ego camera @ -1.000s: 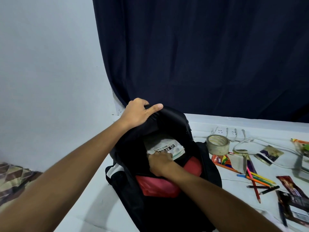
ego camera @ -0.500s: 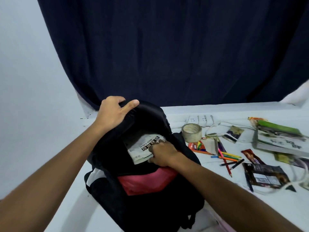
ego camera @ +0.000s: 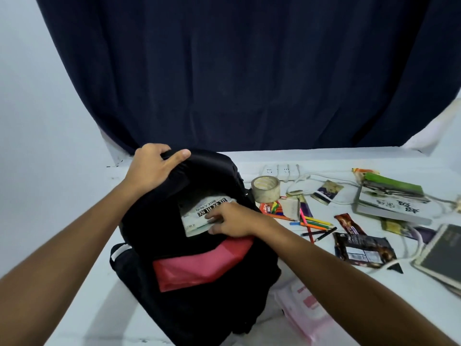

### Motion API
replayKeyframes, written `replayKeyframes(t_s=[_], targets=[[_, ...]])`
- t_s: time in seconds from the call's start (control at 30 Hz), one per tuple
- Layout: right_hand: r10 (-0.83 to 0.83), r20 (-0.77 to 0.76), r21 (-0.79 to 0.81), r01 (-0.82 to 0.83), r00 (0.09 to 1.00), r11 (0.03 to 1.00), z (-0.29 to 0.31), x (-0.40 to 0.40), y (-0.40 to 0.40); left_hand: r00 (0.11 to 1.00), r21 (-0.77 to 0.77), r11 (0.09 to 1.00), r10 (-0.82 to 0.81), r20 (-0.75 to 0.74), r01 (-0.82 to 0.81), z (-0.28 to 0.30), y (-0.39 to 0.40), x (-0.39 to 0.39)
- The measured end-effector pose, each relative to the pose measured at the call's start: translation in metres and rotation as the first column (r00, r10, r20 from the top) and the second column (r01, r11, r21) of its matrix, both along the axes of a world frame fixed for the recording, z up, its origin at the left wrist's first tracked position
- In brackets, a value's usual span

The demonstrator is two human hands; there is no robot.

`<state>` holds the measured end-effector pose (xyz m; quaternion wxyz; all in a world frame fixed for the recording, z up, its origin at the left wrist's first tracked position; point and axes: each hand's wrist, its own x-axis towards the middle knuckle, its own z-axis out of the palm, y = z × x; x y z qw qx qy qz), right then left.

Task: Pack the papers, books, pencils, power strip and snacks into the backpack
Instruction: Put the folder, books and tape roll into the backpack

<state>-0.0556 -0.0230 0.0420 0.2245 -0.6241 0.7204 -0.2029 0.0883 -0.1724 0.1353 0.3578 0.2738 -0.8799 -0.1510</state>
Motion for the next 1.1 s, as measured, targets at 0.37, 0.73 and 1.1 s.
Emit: replayKeyframes(t_s=[0.37,0.73,1.1], targets=[[-0.231,0.925,-0.039,0.679,0.302,0.733,-0.005,-0.079,0.12,0.985,-0.087,0.988,0.138,0.105,-0.13,-0.022,0.027,-0.007],[0.132,0.889,0.436,0.899,-0.439,0.05,-0.049,-0.109,0.221,0.973,-0.075,0.989,0.137,0.184,-0.125,-0.043,0.039,-0.007],[0.293,0.798,0.576,0.809,-0.526,-0.117,-0.073,-0.128,0.29,0.971,-0.03,0.996,0.087,0.222,-0.083,-0.05,0.036,0.0]])
